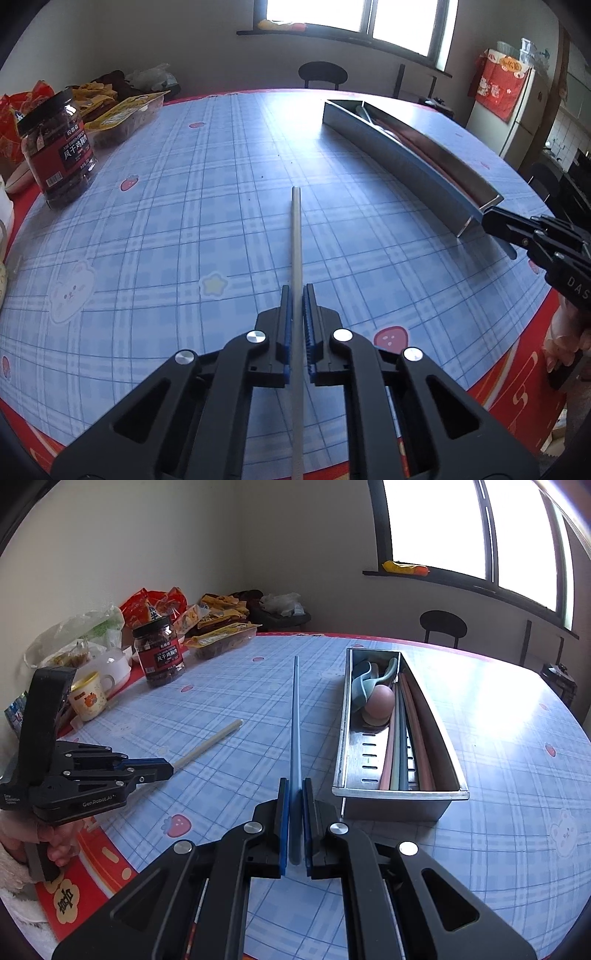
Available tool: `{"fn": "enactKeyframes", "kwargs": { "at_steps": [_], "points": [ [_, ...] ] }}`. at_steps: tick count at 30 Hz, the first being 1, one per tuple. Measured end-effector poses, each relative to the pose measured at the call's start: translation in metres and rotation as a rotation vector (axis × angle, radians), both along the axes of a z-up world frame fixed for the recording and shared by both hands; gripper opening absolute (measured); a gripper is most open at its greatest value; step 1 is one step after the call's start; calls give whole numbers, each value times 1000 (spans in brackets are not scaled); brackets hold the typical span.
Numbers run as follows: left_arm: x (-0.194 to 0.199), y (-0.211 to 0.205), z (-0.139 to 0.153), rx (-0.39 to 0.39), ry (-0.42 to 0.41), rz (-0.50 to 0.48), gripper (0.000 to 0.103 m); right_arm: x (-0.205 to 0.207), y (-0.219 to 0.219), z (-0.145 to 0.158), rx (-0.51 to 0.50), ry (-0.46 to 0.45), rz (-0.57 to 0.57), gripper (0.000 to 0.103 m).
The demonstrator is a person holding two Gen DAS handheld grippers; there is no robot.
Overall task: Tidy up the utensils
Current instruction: 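Close the right tool on the blue chopstick and lift it, then carry the white chopstick with the left tool while the right tool carries the blue chopstick into the tray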
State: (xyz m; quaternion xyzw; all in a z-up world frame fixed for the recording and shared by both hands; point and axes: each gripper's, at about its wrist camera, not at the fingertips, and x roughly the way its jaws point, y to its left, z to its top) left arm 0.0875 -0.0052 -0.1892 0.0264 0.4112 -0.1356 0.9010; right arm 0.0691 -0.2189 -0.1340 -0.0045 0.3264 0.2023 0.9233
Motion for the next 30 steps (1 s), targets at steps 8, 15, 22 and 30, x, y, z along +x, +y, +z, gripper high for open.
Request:
{"fn": "enactKeyframes", "kwargs": {
  "at_steps": [8,15,22,30],
  "points": [
    [-8,12,10,-56,-59,33,10,3,-9,-1,43,19,-12,7],
    [-12,23,16,-127,-87,63,10,2,-13,1,59,7,-5,7],
    [-8,25,28,-223,-58,77,10,6,-35,-1,183,36,-29,7],
    [12,7,70,-259,-127,69,10,30,-76,14,394,84,-38,7]
  ]
}}
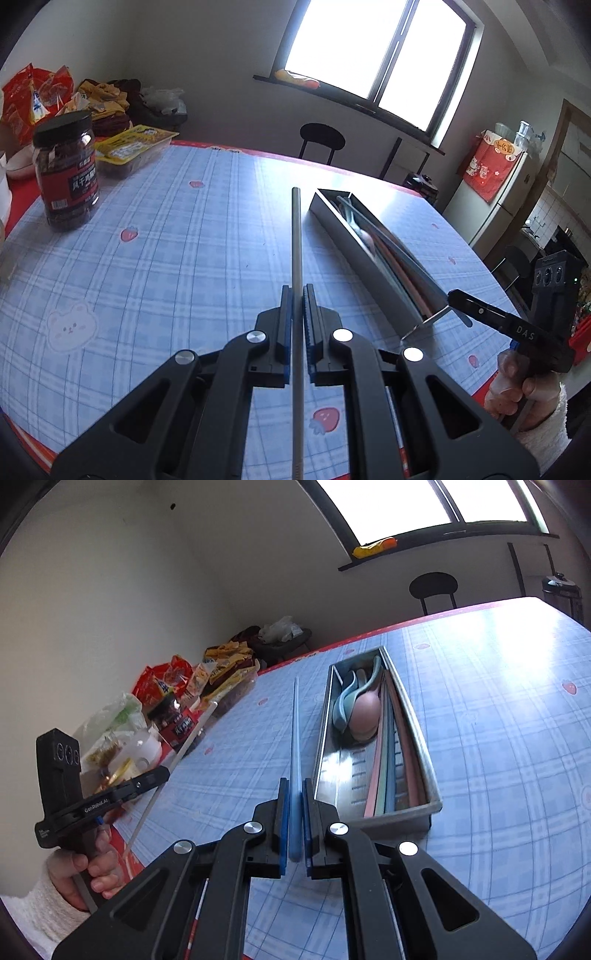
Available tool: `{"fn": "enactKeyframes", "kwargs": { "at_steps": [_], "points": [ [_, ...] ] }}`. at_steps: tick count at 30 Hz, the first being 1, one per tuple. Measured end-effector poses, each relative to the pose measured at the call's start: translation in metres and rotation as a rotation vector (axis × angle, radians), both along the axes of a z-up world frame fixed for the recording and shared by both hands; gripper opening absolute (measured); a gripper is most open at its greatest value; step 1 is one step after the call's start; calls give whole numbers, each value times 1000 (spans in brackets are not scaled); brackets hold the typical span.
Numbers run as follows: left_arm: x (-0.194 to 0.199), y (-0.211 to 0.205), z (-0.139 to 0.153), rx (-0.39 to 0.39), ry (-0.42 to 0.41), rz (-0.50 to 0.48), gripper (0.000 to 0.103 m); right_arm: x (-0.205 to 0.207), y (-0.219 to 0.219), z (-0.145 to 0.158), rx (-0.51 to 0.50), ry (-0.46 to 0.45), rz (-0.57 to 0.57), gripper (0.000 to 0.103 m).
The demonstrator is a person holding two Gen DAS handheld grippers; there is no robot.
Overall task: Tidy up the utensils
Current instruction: 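Carry the white chopstick with the left tool while the right tool carries the blue chopstick into the tray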
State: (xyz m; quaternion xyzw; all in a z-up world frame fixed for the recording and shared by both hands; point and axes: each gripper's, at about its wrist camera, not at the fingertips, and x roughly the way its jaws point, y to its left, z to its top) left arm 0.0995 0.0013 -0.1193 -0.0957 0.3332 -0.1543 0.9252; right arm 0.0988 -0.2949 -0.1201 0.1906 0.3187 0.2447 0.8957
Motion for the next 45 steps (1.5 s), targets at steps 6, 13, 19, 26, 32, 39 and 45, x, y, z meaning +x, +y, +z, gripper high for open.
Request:
{"fn": "enactKeyframes", "kwargs": {
  "at_steps": [6,13,19,26,32,39,45],
  "points": [
    [31,-38,24,-7,-38,-21,10,40,-14,18,-42,-44,-93,7],
    [68,-74,24,-69,16,-40,10,64,-22,2,-83,-31,-163,7],
    [95,-92,6,-147,87,-44,10,62,-21,-13,-138,-10,-206,7],
    [112,-106,-9,-170,132,-55,10,61,-20,-14,-179,-14,-229,7],
    [125,-111,-18,-230,172,-51,10,68,-9,-18,-204,6,-216,7],
    [141,-122,-30,-300,231,-34,10,69,-11,-19,-191,9,-212,7],
    [148,-133,-32,-299,234,-25,10,73,-11,-20,-168,22,-172,8]
  ]
}}
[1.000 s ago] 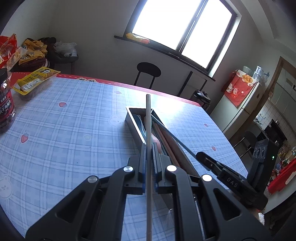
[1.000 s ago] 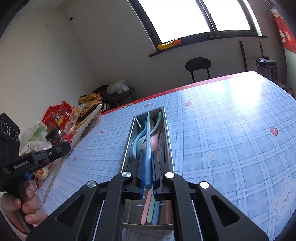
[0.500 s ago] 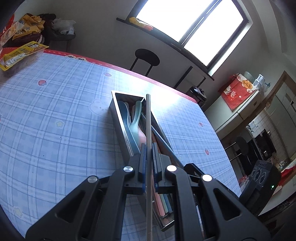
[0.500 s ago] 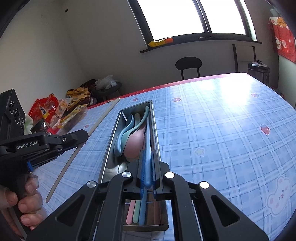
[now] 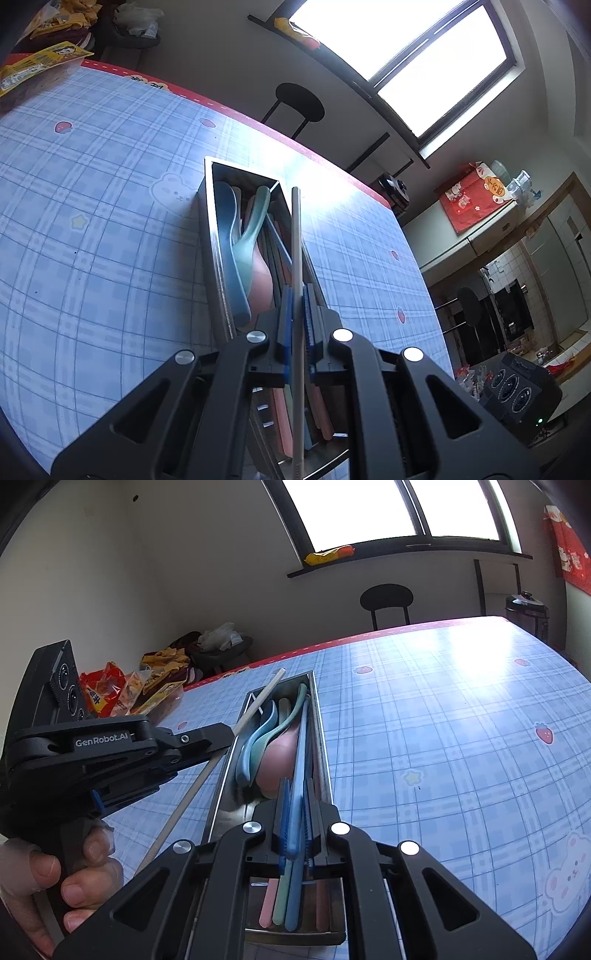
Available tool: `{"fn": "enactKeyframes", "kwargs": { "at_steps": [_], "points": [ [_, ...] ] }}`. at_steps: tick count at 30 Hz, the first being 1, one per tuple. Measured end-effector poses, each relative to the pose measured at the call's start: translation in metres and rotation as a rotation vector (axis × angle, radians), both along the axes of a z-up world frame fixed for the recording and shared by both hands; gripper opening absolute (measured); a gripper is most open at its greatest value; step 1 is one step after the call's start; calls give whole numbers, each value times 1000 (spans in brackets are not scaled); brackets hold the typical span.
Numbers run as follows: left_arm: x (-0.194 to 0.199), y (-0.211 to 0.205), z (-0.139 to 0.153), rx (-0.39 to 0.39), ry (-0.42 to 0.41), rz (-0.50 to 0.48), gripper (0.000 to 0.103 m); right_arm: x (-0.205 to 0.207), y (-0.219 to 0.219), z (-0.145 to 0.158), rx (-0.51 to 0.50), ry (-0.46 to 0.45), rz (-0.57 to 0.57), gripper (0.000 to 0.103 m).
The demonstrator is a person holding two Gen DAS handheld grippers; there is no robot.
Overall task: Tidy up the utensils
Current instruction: 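Carry the white chopstick with the left tool while the right tool carries the blue chopstick into the tray, then open both tools to release the chopsticks in the tray and withdraw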
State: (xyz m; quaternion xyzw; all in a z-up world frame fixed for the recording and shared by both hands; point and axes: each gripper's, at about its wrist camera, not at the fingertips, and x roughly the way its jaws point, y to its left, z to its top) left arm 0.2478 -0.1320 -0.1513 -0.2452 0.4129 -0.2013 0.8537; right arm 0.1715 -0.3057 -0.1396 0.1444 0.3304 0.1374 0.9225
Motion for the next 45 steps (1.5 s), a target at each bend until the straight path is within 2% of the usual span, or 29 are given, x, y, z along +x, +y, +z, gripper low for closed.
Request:
{"fn": "enactKeyframes", "kwargs": {
  "at_steps": [2,3,5,8,14,17,18,19,21,23,24,27,29,31,32,34,39,42,45],
  "points": [
    [0,-1,-1,0,3,5,10,-1,-1,3,10,-9,3,13],
    [1,-2,-1,3,2,9,10,-2,-3,5,18,-17,0,23],
    [2,-4,-1,4,4,16,10,-6,-10,11,36,-42,-24,34],
    [4,-8,-4,0,21,29,10,-11,-21,19,37,-71,-79,46],
    [6,-16,-15,-17,66,88,10,-13,-46,21,104,-69,-151,48],
    [10,-22,-18,-8,79,88,10,-14,-50,22,114,-73,-156,51],
    [10,-23,-18,-3,77,91,12,-14,-51,22,110,-77,-154,54],
    [10,-24,-17,3,68,93,22,-15,-51,23,101,-80,-155,55],
    [10,-23,-10,15,30,91,33,-16,-53,25,94,-88,-161,61],
    [8,-21,2,50,-16,90,38,-16,-56,27,97,-96,-172,66],
    [8,-20,8,64,-36,86,44,-17,-58,27,97,-99,-179,70],
    [-1,-14,32,139,-116,81,60,-18,-60,26,94,-101,-191,83],
    [-11,-9,50,204,-180,77,65,-18,-61,26,85,-104,-206,89],
    [-23,-2,65,249,-237,75,90,-18,-60,26,79,-114,-206,93],
    [-31,2,72,268,-266,78,91,-19,-58,27,75,-115,-199,97],
    [-45,9,86,329,-319,71,95,-19,-52,28,60,-123,-176,97],
    [-85,32,111,477,-424,55,97,-26,-32,39,0,-150,-124,97],
    [-110,51,126,534,-468,67,97,-38,-20,56,-28,-166,-96,97],
    [-134,71,139,558,-504,82,97,-54,-4,80,-105,-188,-63,97]
  ]
}}
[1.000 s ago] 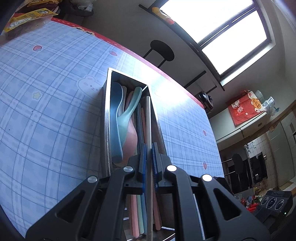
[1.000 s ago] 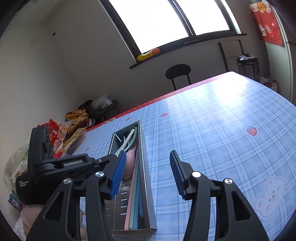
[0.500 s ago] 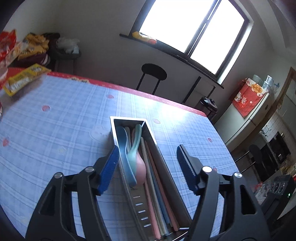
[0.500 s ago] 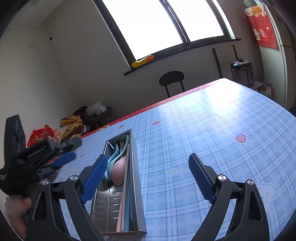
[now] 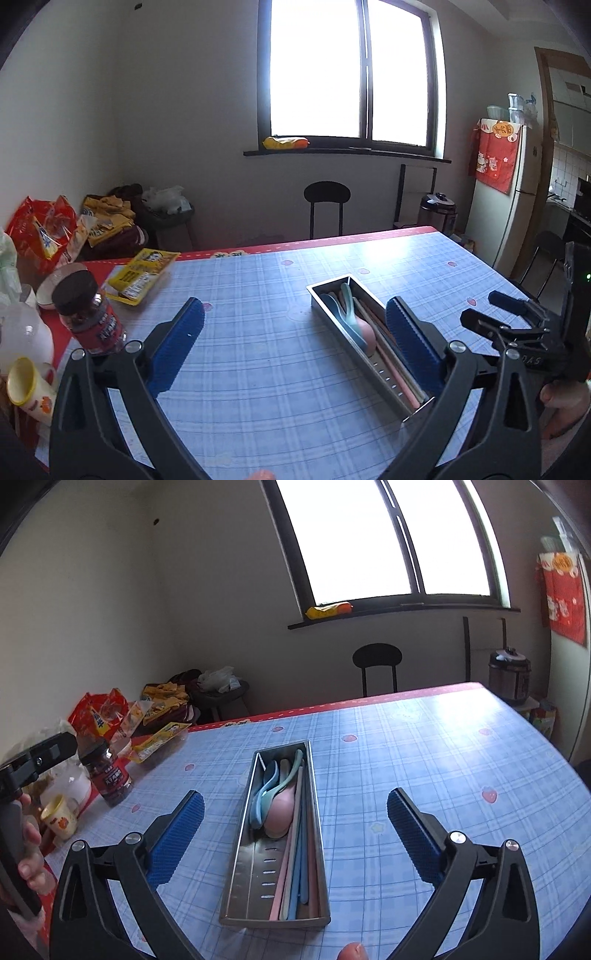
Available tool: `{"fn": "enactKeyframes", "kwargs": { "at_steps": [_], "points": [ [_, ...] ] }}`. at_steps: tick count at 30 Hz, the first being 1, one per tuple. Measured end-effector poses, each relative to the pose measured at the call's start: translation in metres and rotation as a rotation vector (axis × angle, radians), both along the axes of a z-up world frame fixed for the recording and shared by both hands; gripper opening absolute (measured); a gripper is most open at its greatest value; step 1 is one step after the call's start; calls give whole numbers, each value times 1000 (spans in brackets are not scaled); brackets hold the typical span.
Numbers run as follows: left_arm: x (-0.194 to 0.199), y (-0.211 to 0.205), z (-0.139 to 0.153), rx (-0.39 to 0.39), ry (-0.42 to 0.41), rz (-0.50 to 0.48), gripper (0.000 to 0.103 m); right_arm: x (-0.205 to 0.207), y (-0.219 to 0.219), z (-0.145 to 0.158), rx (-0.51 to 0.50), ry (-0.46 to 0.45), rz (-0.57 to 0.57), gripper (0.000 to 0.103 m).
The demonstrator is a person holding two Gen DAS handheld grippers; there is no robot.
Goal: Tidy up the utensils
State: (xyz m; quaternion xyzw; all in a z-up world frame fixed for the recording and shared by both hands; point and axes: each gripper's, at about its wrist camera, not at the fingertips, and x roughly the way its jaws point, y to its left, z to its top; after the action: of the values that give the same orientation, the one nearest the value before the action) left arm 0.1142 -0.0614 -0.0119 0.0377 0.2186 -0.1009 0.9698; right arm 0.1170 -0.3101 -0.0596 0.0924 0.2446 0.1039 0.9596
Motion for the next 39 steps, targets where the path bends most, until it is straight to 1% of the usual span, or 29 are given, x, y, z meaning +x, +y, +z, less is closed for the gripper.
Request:
{"fn": "enactKeyframes", "kwargs": {
  "at_steps": [2,5,11,14,18,22,29,39],
  "points": [
    [-16,11,7,15,-23,12,97,-14,10,17,-61,-25,6,97],
    [-39,25,14,31,-41,17,97,-34,22,38,-116,-41,11,97],
    [-80,45,23,40,-83,36,97,-65,38,63,-149,-45,13,97],
    [-92,50,24,42,-83,25,97,-79,45,70,-152,-59,19,97],
    [-102,56,24,36,-76,20,97,-92,53,76,-169,-72,11,97],
    [-105,57,27,58,-93,37,97,-98,57,80,-184,-76,-3,97],
    [-113,62,28,49,-101,32,97,-101,59,82,-188,-76,-15,97],
    [-110,66,27,42,-97,32,97,-102,61,83,-201,-77,-24,97]
  ]
}}
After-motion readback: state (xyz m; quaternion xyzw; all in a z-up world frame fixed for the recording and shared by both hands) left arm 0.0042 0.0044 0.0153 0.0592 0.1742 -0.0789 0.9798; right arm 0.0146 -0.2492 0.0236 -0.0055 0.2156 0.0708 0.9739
